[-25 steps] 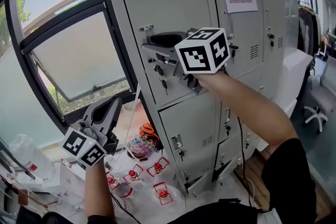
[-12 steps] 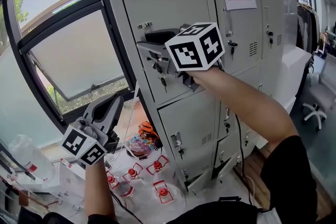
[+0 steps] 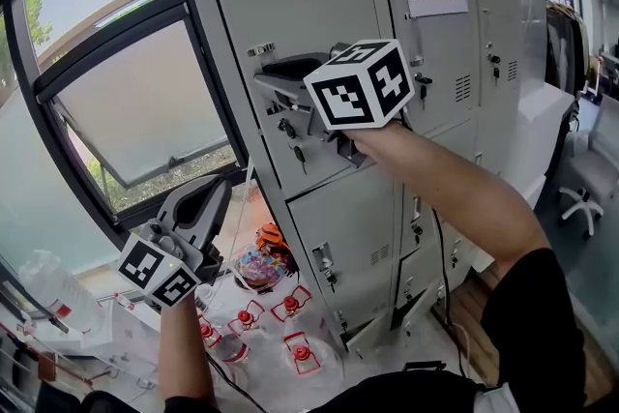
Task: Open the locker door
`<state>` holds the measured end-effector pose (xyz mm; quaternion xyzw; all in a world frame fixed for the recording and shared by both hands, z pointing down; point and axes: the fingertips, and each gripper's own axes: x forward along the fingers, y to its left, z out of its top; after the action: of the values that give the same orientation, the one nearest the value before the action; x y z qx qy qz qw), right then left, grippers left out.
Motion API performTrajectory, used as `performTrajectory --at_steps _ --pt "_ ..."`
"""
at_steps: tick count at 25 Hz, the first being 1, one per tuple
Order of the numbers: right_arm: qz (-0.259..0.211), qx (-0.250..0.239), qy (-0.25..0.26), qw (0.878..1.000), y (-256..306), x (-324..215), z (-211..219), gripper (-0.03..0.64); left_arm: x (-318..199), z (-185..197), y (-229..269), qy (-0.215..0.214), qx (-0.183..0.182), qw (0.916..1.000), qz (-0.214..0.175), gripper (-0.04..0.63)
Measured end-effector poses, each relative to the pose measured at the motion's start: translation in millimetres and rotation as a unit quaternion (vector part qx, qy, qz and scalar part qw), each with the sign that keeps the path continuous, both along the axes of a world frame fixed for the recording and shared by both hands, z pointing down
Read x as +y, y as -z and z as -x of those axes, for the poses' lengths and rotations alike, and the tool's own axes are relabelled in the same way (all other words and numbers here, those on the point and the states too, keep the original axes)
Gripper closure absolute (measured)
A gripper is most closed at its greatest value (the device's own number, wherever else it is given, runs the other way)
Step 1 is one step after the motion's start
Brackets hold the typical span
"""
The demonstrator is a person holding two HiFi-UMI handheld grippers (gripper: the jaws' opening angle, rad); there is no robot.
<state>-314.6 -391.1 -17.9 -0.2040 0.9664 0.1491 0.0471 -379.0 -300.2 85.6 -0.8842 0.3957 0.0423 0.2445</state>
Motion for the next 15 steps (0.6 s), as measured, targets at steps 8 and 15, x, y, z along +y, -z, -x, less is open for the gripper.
performTrajectory --at_steps 8,15 --pt "0.011 -0.004 0.035 0.999 -1 14 -8 0.548 7 -7 0 0.0 -0.001 1.0 0.0 0.577" --pt "-0.003 0.0 0.058 0.998 -1 29 -23 0.558 11 -20 1 0.003 -0.003 1.0 0.004 0.577"
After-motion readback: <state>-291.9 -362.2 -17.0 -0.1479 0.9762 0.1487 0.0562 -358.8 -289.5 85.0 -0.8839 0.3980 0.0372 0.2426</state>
